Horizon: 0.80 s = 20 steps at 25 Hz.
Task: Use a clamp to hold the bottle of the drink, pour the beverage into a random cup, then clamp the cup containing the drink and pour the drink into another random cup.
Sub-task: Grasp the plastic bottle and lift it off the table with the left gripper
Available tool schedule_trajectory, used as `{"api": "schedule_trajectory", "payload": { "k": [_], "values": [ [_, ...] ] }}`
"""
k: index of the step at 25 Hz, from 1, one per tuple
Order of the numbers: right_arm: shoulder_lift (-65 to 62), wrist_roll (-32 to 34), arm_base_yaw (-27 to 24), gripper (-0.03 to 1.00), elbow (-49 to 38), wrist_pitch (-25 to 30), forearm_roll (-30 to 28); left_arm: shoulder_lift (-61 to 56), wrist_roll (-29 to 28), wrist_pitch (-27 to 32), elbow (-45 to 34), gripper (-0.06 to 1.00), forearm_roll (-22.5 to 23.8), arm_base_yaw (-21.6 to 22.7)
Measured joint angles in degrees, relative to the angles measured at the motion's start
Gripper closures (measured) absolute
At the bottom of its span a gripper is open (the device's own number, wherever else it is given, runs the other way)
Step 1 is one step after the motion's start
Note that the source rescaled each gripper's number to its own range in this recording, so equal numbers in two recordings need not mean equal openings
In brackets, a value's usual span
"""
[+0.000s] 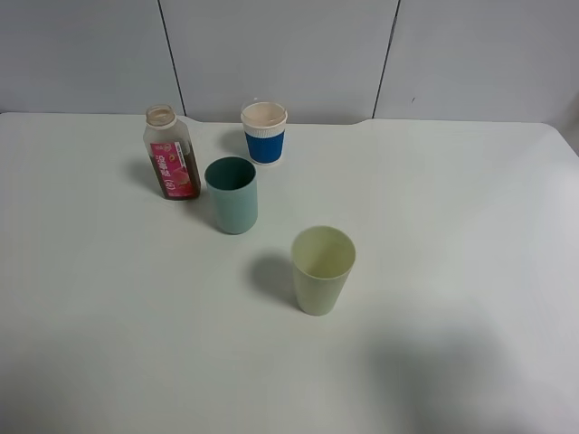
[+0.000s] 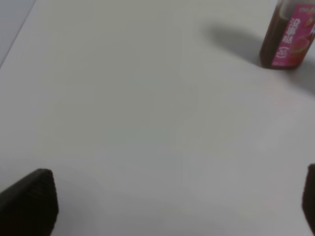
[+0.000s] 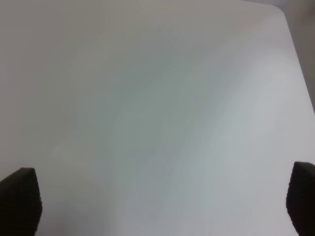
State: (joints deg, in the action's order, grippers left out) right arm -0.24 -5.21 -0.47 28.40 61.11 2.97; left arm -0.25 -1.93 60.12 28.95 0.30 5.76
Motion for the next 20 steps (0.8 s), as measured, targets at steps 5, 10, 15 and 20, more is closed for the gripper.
{"api": "schedule_trajectory", "payload": {
  "k": [5,10,15,20],
  "values": [
    [0.0,0.0,0.0,-0.03,0.0,0.0,0.0,0.0,0.0,0.0,0.0,-0.06,0.0,0.0],
    [0.0,0.0,0.0,-0.03,0.0,0.0,0.0,0.0,0.0,0.0,0.0,-0.06,0.0,0.0],
    [0.0,0.0,0.0,-0.03,0.0,0.0,0.0,0.0,0.0,0.0,0.0,-0.06,0.0,0.0],
    [0.0,0.0,0.0,-0.03,0.0,0.0,0.0,2.5,0.0,-1.0,2.0,-0.06,0.0,0.0]
  ]
}}
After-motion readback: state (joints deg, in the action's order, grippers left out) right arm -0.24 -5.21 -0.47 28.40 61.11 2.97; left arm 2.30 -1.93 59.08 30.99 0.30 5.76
